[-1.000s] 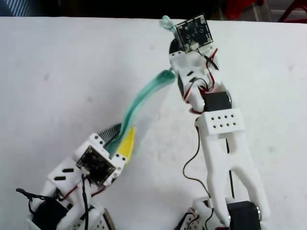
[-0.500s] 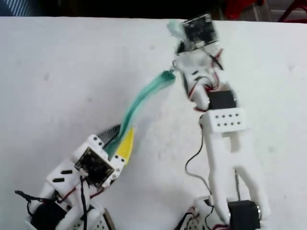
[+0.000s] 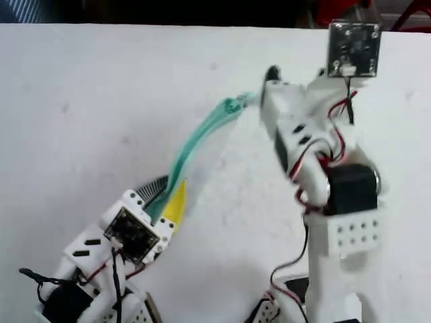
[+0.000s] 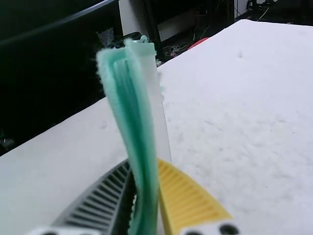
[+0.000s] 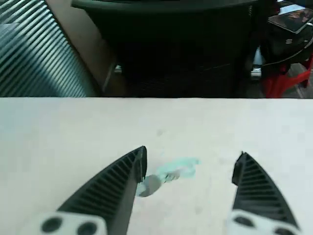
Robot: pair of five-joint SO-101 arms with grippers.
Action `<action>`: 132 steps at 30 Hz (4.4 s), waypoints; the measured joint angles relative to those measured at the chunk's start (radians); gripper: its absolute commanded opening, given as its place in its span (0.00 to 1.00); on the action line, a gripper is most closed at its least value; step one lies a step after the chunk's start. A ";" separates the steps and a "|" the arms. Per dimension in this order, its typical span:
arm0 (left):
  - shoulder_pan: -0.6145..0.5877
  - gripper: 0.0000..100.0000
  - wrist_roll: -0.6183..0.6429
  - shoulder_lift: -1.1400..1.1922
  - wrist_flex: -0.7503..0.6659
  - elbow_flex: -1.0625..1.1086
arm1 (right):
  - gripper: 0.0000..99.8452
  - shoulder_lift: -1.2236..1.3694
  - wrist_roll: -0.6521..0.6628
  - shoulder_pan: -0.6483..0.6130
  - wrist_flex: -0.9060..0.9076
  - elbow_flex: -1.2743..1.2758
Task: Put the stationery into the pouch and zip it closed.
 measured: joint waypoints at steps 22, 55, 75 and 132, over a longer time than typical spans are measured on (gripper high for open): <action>0.000 0.02 0.000 0.000 -0.003 0.005 | 0.27 0.393 -0.367 -0.370 0.440 -0.457; -0.077 0.24 0.219 0.018 0.012 -0.028 | 0.02 0.568 -0.054 -0.269 0.480 -0.493; -0.583 0.24 0.236 0.000 0.031 -0.181 | 0.02 0.623 -0.015 -0.448 0.110 -0.580; -0.396 0.11 0.120 0.853 -0.054 -0.345 | 0.02 0.311 0.311 0.358 -0.264 0.483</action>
